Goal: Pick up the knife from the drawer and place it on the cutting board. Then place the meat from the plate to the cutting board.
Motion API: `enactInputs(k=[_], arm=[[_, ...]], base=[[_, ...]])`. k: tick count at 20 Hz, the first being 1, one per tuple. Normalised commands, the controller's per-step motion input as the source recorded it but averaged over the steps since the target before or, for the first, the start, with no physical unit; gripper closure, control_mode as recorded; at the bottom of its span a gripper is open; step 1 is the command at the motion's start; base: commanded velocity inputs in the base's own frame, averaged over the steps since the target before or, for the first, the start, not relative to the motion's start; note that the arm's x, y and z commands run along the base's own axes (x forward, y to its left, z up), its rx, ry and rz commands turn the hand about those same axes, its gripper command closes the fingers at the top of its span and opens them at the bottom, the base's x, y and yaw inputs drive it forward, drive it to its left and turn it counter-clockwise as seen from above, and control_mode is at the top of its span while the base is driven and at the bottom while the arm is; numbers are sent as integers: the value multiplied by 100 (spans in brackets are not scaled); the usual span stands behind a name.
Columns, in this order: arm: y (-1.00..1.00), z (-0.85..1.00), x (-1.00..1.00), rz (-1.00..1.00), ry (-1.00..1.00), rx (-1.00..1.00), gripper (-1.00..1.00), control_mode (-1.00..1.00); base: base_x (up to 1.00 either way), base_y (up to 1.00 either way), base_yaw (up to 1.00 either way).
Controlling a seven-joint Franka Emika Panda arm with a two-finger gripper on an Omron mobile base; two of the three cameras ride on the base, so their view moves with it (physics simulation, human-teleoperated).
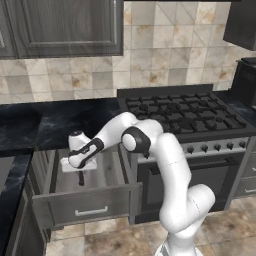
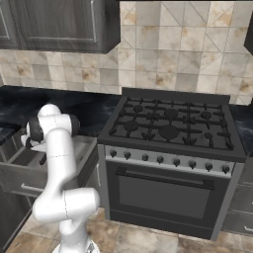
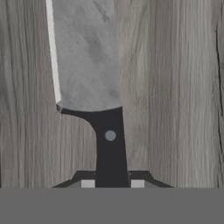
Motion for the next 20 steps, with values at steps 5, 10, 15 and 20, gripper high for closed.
enactInputs(k=[5,10,15,20], arm=[[2,57,-7,0,-4,0,100,-100],[12,32,0,0,0,0,100,-100],[11,27,-1,0,0,0,100,-100],[6,33,-13,0,0,0,100,-100]], base=[[0,0,0],[0,0,0],[0,0,0],[0,0,0]])
